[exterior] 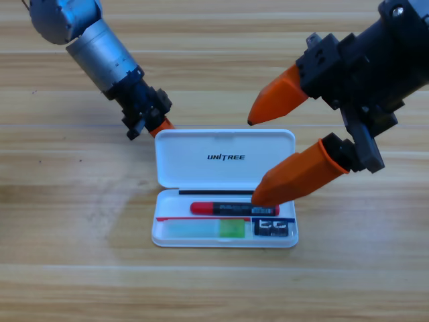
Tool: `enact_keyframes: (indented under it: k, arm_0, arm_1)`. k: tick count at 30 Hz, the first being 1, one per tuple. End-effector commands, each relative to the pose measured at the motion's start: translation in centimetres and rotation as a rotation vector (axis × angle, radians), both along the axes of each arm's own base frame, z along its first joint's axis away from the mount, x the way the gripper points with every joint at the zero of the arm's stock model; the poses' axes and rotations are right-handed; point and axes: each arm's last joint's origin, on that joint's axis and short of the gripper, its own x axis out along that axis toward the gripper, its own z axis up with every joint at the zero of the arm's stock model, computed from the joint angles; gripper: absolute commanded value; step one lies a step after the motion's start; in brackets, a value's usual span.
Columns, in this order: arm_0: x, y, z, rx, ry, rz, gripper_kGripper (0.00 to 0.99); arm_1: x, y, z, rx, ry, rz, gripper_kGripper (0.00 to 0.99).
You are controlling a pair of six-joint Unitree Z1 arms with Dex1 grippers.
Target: Clean up eraser and pencils
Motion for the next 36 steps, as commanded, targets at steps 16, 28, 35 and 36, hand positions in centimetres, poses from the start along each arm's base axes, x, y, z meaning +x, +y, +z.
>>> enact_keyframes:
  k: [16,28,35,36]
  arm_0:
    - [-5.1,-4.5,1.2,-0.002,0.092,-0.136,0.000]
    - [-7.8,-5.9,-0.2,0.050,0.090,-0.184,0.000]
    - [-8.9,-6.3,-2.2,0.082,0.072,-0.189,0.000]
    - [-9.1,-6.3,-2.4,0.088,0.070,-0.189,0.000]
  arm_1:
    - [0.0,-1.3,-0.1,0.007,0.009,-0.029,0.990]
    - [0.0,-1.2,-0.1,0.008,0.013,-0.033,0.990]
    - [0.1,-1.1,-0.1,0.006,0.014,-0.035,0.990]
    - [0.1,-1.1,-0.1,0.007,0.015,-0.034,0.990]
